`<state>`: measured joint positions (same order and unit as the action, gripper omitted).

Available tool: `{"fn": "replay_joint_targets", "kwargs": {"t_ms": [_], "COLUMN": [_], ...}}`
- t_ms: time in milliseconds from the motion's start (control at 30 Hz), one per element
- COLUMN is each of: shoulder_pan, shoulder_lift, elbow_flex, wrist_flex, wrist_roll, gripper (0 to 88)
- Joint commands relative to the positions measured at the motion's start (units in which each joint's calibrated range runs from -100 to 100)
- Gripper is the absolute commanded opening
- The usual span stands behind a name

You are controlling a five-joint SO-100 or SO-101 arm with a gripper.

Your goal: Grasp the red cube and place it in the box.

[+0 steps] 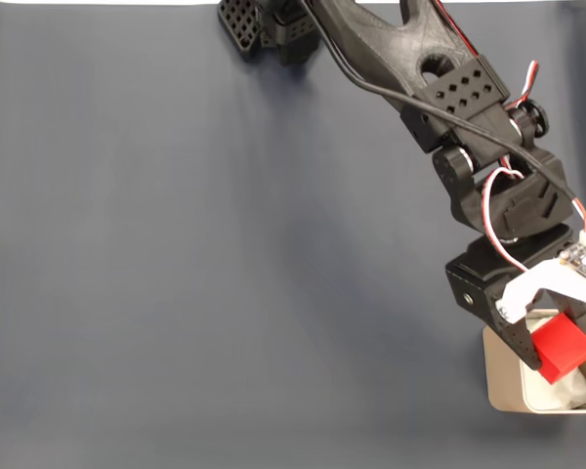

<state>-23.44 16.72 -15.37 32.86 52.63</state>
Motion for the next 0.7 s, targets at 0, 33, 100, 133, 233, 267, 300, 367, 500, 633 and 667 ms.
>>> {"fn": "replay_joint_targets", "kwargs": {"t_ms": [0, 33, 100, 133, 233, 267, 300, 367, 500, 633, 667], "shoulder_pan": [-0.92, -1.13, -1.42, -1.56, -2.06, -2.2, -2.34, -2.69, -3.26, -3.48, -3.48], "shoulder_lift": [0.44, 0.79, 1.48, 1.91, 2.87, 3.13, 3.39, 3.91, 4.86, 5.64, 5.9], "elbow_flex": [-4.7, -4.98, -5.61, -6.16, -7.26, -7.62, -7.99, -8.53, -9.63, -10.27, -10.45], "wrist_flex": [0.18, 0.18, 0.18, 0.18, 0.18, 0.18, 0.18, 0.18, 0.18, 0.18, 0.18], "wrist_roll": [-0.59, -0.68, -0.78, -0.88, -1.03, -1.07, -1.12, -1.17, -1.32, -1.22, -1.17], "gripper": [0.0, 0.0, 0.0, 0.0, 0.0, 0.0, 0.0, 0.0, 0.0, 0.0, 0.0]}}
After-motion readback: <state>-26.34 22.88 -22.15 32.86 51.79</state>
